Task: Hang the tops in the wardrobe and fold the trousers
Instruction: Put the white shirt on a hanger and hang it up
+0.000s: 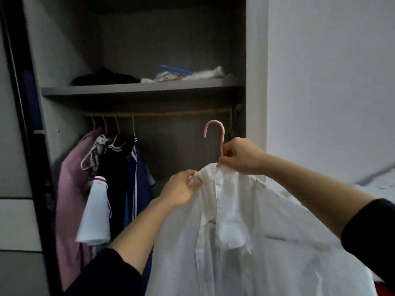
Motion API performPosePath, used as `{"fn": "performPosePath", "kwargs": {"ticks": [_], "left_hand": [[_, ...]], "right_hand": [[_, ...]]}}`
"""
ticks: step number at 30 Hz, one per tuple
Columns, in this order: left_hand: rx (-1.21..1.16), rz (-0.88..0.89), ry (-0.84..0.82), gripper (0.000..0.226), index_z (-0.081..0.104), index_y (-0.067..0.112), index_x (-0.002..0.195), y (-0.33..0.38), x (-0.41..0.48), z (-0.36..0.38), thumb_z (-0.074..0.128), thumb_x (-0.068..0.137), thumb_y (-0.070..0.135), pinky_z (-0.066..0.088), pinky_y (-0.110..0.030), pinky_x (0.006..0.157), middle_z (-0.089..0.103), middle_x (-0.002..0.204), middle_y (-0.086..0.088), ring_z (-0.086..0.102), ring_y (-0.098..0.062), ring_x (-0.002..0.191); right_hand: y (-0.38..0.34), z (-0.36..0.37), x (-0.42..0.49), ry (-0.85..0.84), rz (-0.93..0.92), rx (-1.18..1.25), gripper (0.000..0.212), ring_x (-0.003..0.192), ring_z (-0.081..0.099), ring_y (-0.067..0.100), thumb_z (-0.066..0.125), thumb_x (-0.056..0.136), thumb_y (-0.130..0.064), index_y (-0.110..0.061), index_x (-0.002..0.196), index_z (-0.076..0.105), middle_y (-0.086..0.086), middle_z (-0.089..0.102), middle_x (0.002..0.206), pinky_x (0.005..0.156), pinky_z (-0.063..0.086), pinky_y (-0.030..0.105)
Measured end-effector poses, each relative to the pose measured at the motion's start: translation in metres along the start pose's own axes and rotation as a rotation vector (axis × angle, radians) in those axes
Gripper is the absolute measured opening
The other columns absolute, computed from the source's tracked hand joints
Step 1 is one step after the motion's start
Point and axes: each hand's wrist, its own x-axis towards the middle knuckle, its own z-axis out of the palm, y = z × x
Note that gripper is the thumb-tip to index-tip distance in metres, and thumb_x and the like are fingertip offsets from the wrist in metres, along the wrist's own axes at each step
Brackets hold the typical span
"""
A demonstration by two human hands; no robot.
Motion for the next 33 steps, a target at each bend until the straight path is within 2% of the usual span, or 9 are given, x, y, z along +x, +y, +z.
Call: {"fn": "performPosePath", "kwargs": {"ticks": [4,8,12,17,22,25,28,31,33], "left_hand": [[0.108,0.016,0.049,0.039,0.057,0.026,0.122,-0.042,0.047,-0.021,0.044,0.094,0.050,0.051,-0.038,0.085,0.063,0.112,0.002,0.060,-0.017,0.101],[0.253,-0.029,0.066,0.046,0.046,0.021,0.137,-0.082,0.087,-0.047,0.047,0.095,0.039,0.045,-0.037,0.094,0.051,0.134,-0.005,0.049,-0.023,0.121],[0.292,-0.016,0.161,0.044,0.047,0.018,0.137,-0.117,0.132,-0.073,0.051,0.094,0.028,0.044,-0.038,0.098,0.049,0.137,-0.007,0.046,-0.023,0.124],[0.391,-0.011,0.269,0.046,0.044,0.021,0.138,-0.162,0.195,-0.105,0.051,0.093,0.030,0.041,-0.038,0.103,0.041,0.143,-0.004,0.037,-0.023,0.131],[0.474,0.012,0.318,0.059,0.032,0.021,0.145,-0.196,0.246,-0.131,0.054,0.091,0.030,0.034,-0.039,0.106,0.025,0.151,-0.008,0.020,-0.024,0.140],[0.545,0.031,0.363,0.068,0.027,0.017,0.145,-0.216,0.278,-0.147,0.058,0.088,0.033,0.035,-0.041,0.106,0.023,0.150,-0.012,0.017,-0.028,0.140],[0.504,0.045,0.354,0.084,0.015,0.021,0.149,-0.232,0.306,-0.157,0.065,0.082,0.031,0.033,-0.044,0.108,0.010,0.155,-0.010,0.007,-0.029,0.143],[0.493,0.013,0.282,0.097,0.000,0.028,0.151,-0.245,0.324,-0.161,0.067,0.080,0.026,0.021,-0.044,0.116,-0.005,0.158,-0.007,-0.004,-0.026,0.146],[0.516,-0.003,0.261,0.100,-0.005,0.029,0.151,-0.256,0.332,-0.163,0.066,0.080,0.022,0.013,-0.042,0.118,-0.011,0.158,-0.006,-0.009,-0.025,0.146]], "right_hand": [[-0.016,0.032,0.068,0.007,-0.033,-0.002,0.025,0.059,0.058,0.013,0.059,0.092,-0.020,-0.016,0.067,0.059,0.003,0.062,0.071,0.048,0.037,0.019],[-0.032,0.060,0.128,0.024,-0.034,-0.048,0.023,0.064,0.061,0.018,0.060,0.090,-0.019,-0.015,0.068,0.057,0.007,0.064,0.078,0.050,0.044,0.025],[-0.044,0.084,0.183,0.068,-0.017,-0.034,0.023,0.066,0.063,0.017,0.061,0.091,-0.017,-0.018,0.069,0.055,0.004,0.061,0.075,0.052,0.048,0.023],[-0.055,0.118,0.249,0.131,0.022,-0.003,0.015,0.069,0.065,0.019,0.061,0.090,-0.017,-0.016,0.075,0.060,0.005,0.063,0.076,0.066,0.059,0.034],[-0.070,0.138,0.312,0.196,0.073,-0.005,0.011,0.075,0.065,0.023,0.060,0.088,-0.017,-0.014,0.077,0.061,0.007,0.065,0.081,0.071,0.059,0.040],[-0.081,0.144,0.353,0.264,0.097,-0.025,0.007,0.089,0.065,0.032,0.059,0.085,-0.018,-0.013,0.085,0.064,0.013,0.067,0.094,0.077,0.056,0.041],[-0.086,0.153,0.390,0.275,0.095,-0.063,0.020,0.097,0.063,0.035,0.056,0.083,-0.020,-0.011,0.097,0.066,0.016,0.067,0.102,0.073,0.049,0.035],[-0.088,0.167,0.422,0.236,0.106,-0.065,0.030,0.101,0.063,0.032,0.058,0.085,-0.027,-0.012,0.112,0.061,0.013,0.066,0.108,0.078,0.051,0.034],[-0.091,0.177,0.438,0.246,0.101,-0.072,0.033,0.106,0.061,0.031,0.061,0.086,-0.029,-0.011,0.114,0.061,0.013,0.063,0.114,0.084,0.052,0.035]]}}
